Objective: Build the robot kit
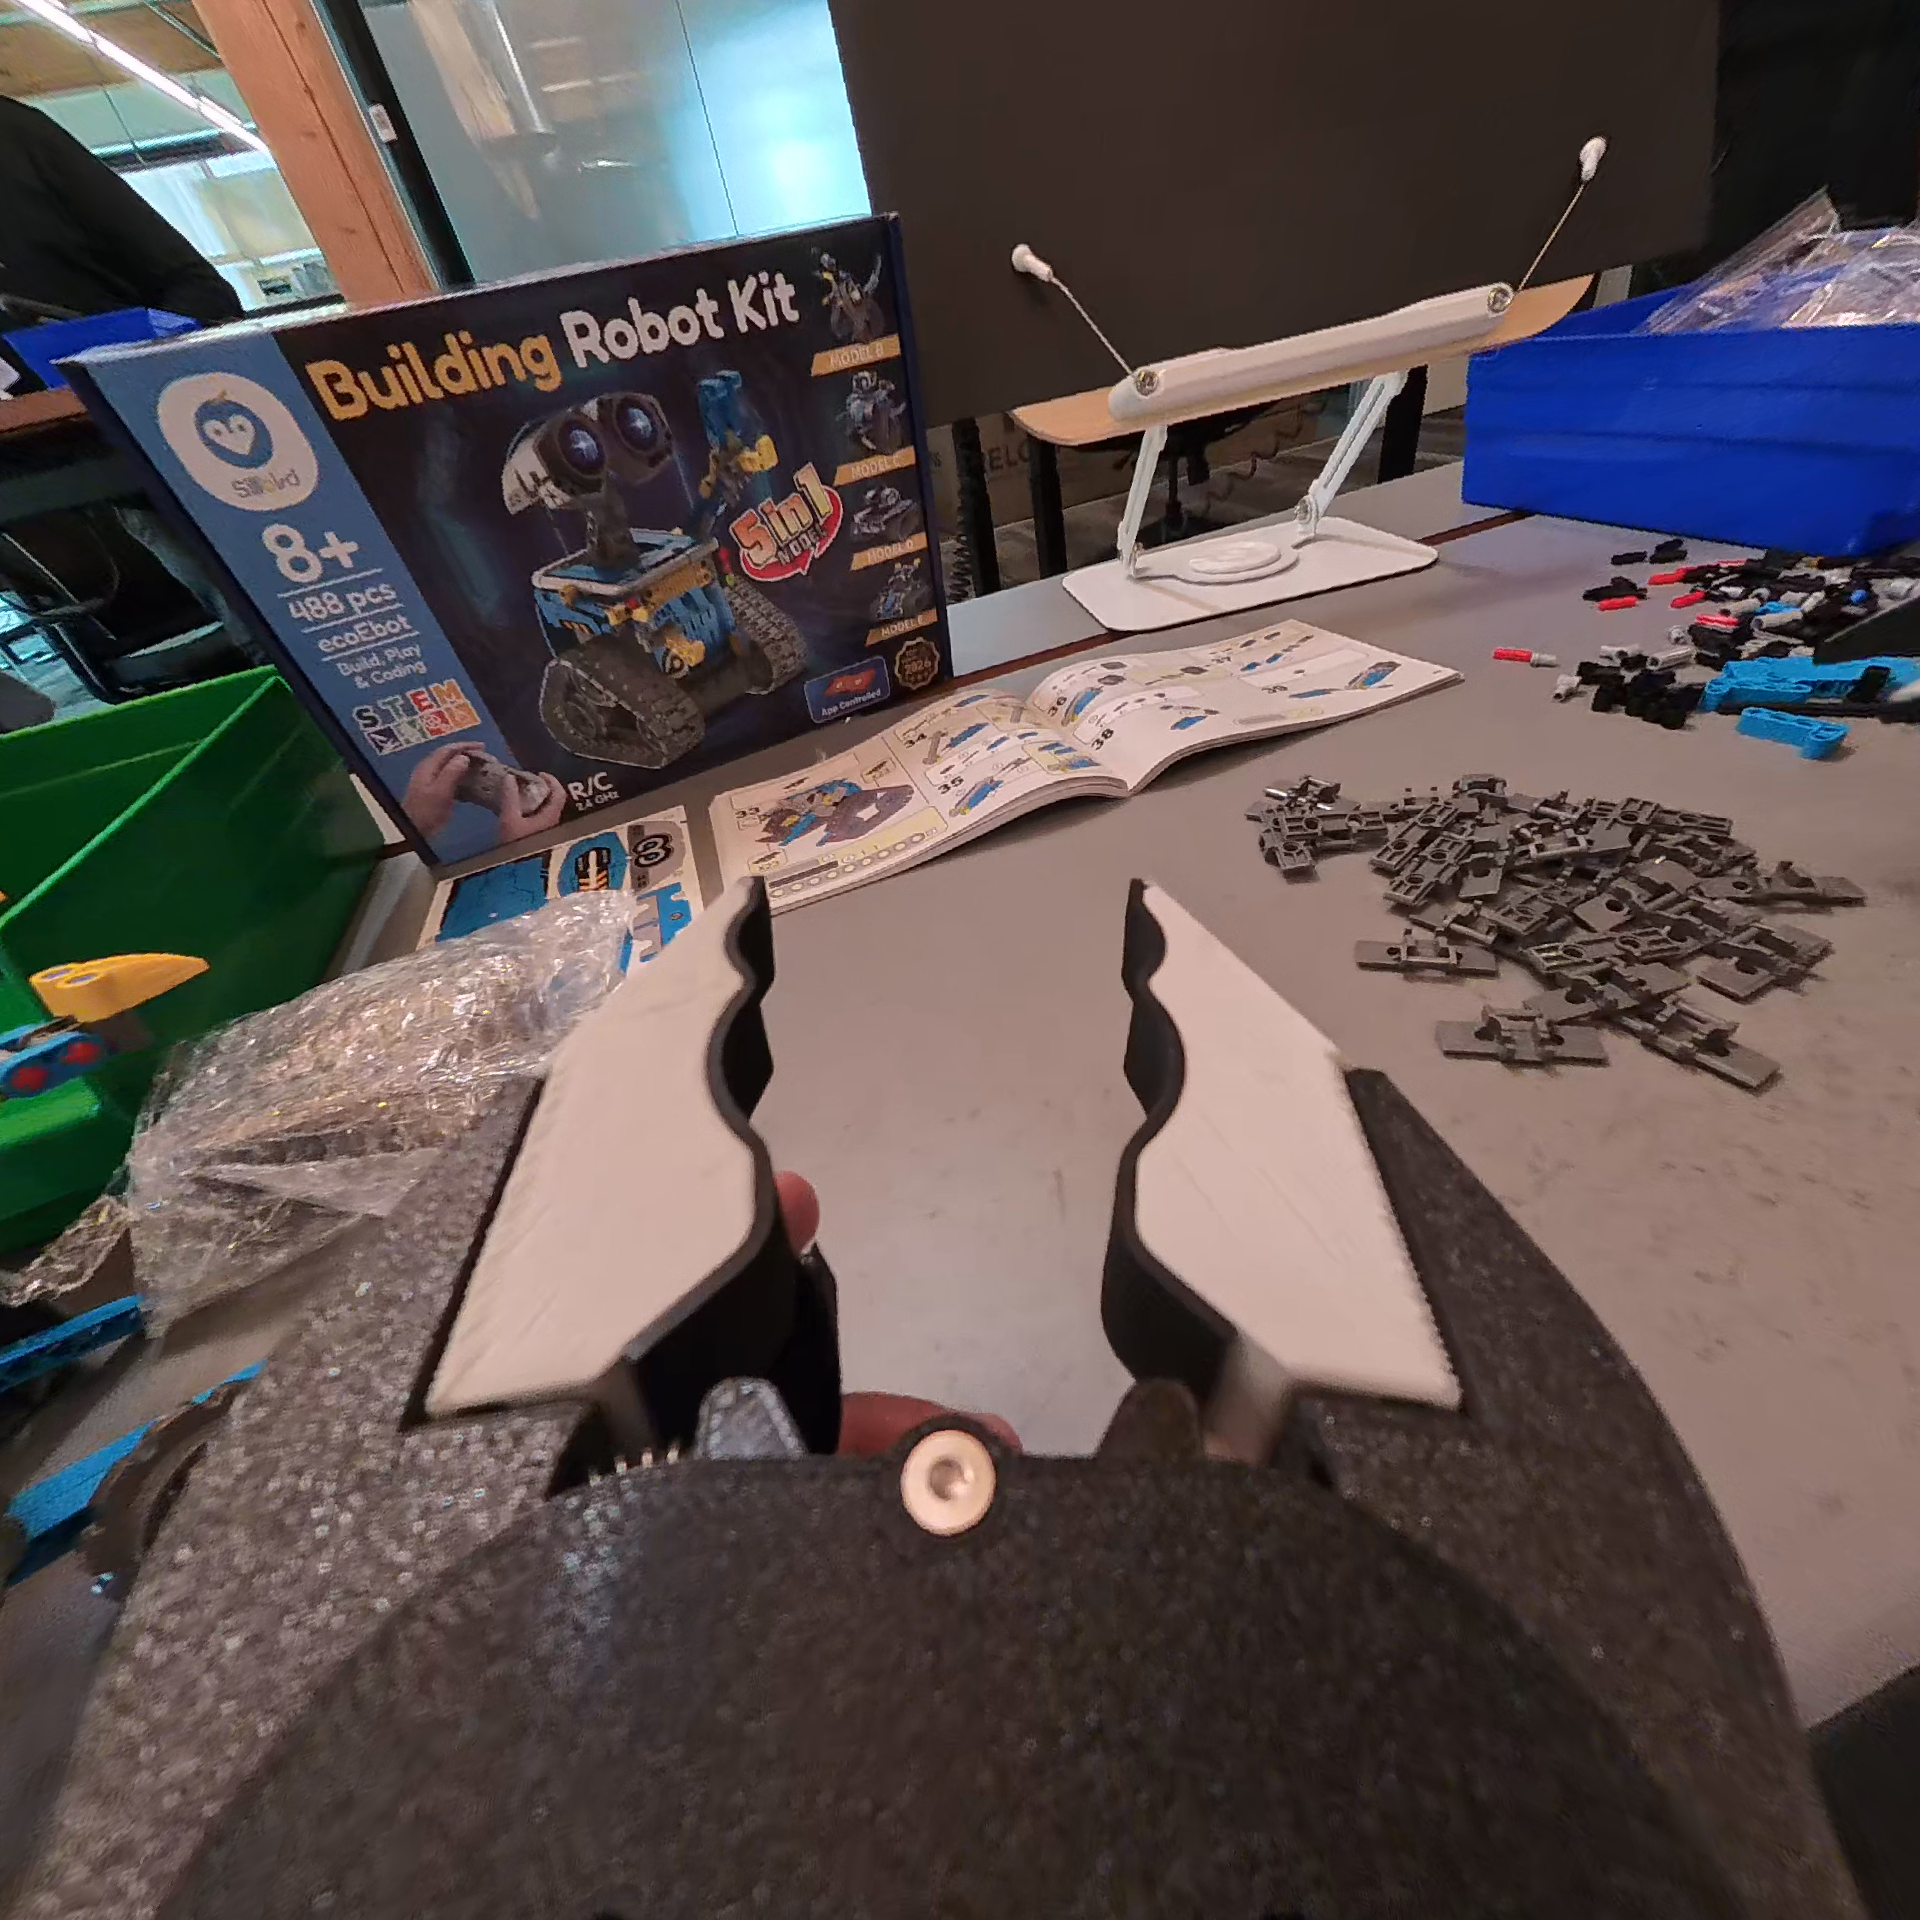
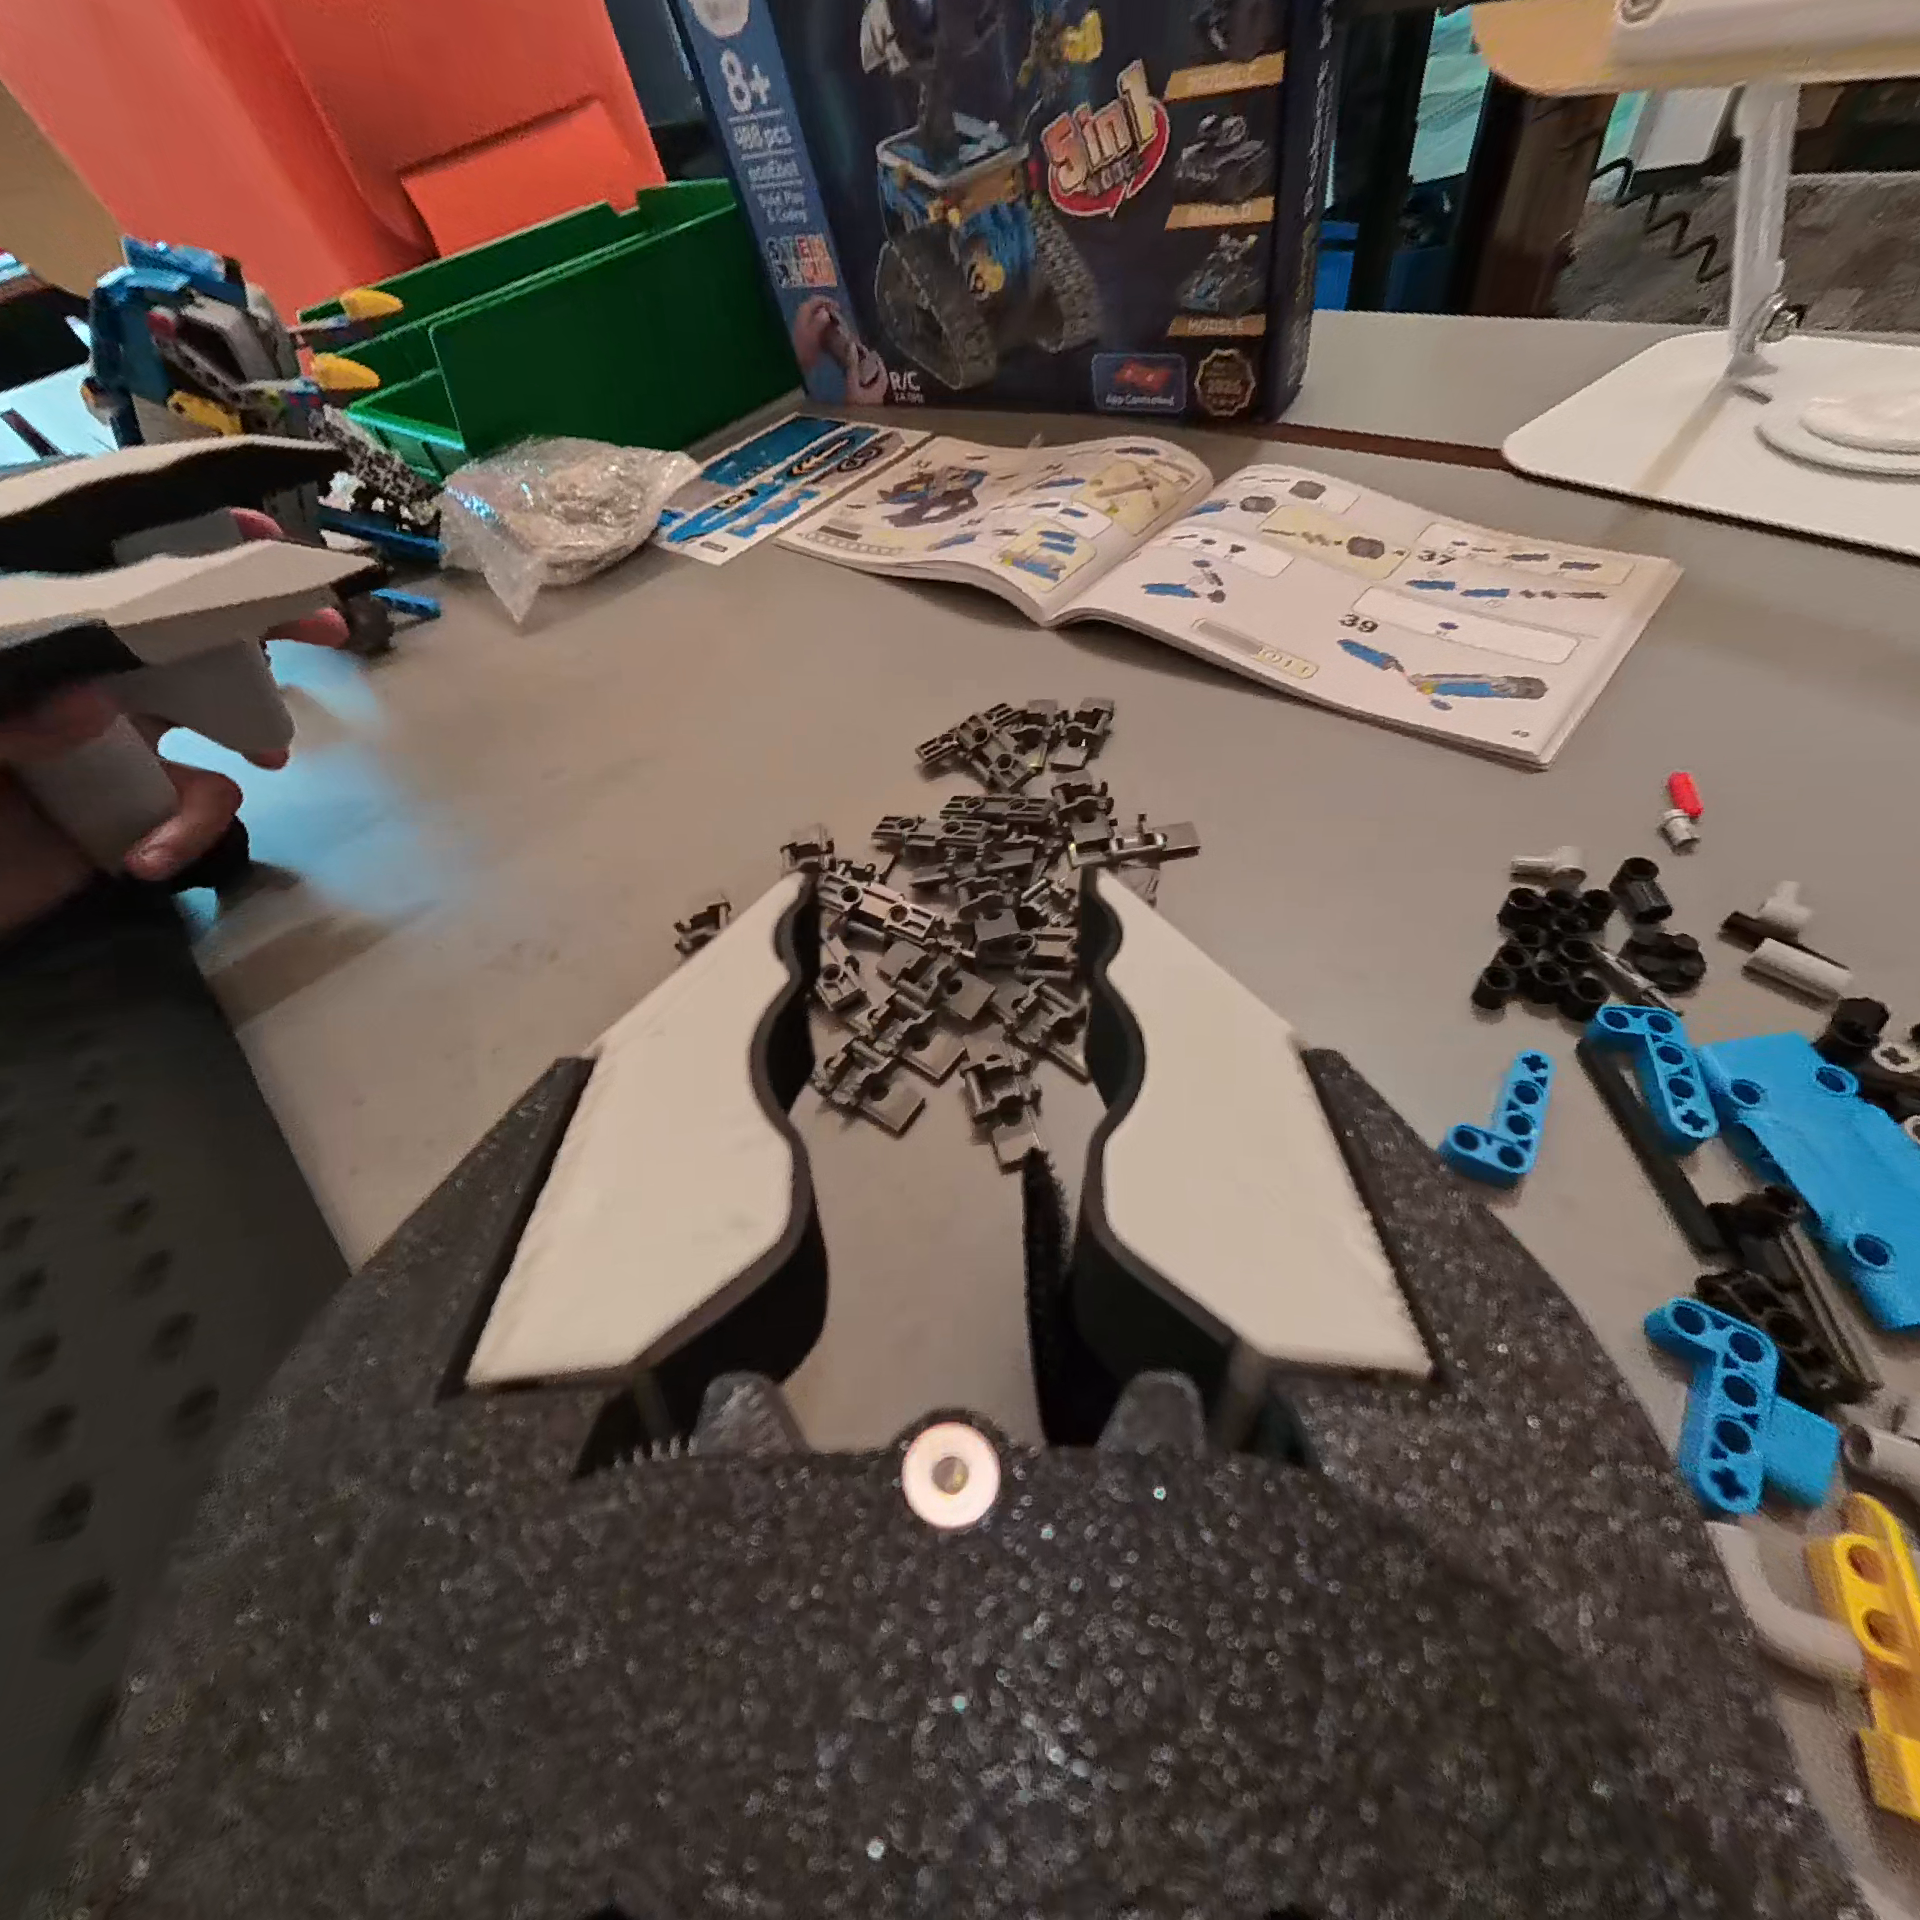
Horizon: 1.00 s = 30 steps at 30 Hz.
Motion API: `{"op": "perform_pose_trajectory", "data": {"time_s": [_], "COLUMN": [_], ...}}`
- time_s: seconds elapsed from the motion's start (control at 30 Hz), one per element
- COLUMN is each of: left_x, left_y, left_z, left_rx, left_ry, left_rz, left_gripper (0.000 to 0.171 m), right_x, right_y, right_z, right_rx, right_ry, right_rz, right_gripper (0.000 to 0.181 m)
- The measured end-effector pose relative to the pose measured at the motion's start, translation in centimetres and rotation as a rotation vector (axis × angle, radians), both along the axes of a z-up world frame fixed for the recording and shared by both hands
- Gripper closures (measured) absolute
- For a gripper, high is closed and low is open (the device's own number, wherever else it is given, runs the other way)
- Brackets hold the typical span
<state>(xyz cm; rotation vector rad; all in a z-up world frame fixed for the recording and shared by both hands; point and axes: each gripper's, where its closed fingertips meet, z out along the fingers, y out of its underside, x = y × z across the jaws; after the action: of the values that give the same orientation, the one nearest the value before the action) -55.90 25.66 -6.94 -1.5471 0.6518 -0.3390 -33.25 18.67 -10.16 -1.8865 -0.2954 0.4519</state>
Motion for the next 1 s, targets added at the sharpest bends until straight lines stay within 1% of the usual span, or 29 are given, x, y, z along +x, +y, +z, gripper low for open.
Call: {"op": "perform_pose_trajectory", "data": {"time_s": [0.17,0.27,0.43,0.53,0.67,0.77,0.83,0.9,1.0], "left_x": [0.0,0.0,-0.9,-2.2,-5.0,-6.7,-7.4,-7.5,-7.4], "left_y": [0.0,0.0,-0.3,-0.7,-2.2,-4.0,-5.0,-5.7,-6.7], "left_z": [0.0,0.0,1.4,2.6,4.5,5.6,5.5,5.1,5.2], "left_rx": [0.008,0.013,0.075,0.132,0.232,0.295,0.3,0.3,0.327], "left_ry": [0.005,0.01,-0.022,-0.05,-0.095,-0.132,-0.119,-0.109,-0.112], "left_rz": [0.008,0.013,0.052,0.114,0.225,0.267,0.277,0.256,0.227], "left_gripper": [0.104,0.104,0.108,0.108,0.111,0.111,0.111,0.111,0.111], "right_x": [0.1,-0.1,0.0,0.1,0.0,-0.2,-0.3,-0.3,0.0], "right_y": [-0.3,-0.4,-0.5,-0.8,-1.0,-0.9,-0.8,-0.7,-0.7], "right_z": [0.7,0.8,1.2,1.6,1.8,1.6,1.4,1.3,1.5], "right_rx": [0.051,0.065,0.095,0.118,0.132,0.119,0.11,0.108,0.124], "right_ry": [-0.033,-0.049,-0.075,-0.087,-0.083,-0.083,-0.085,-0.088,-0.087], "right_rz": [-0.017,-0.014,-0.033,-0.046,-0.045,-0.033,-0.028,-0.03,-0.047], "right_gripper": [0.138,0.139,0.141,0.143,0.144,0.144,0.144,0.144,0.146]}}
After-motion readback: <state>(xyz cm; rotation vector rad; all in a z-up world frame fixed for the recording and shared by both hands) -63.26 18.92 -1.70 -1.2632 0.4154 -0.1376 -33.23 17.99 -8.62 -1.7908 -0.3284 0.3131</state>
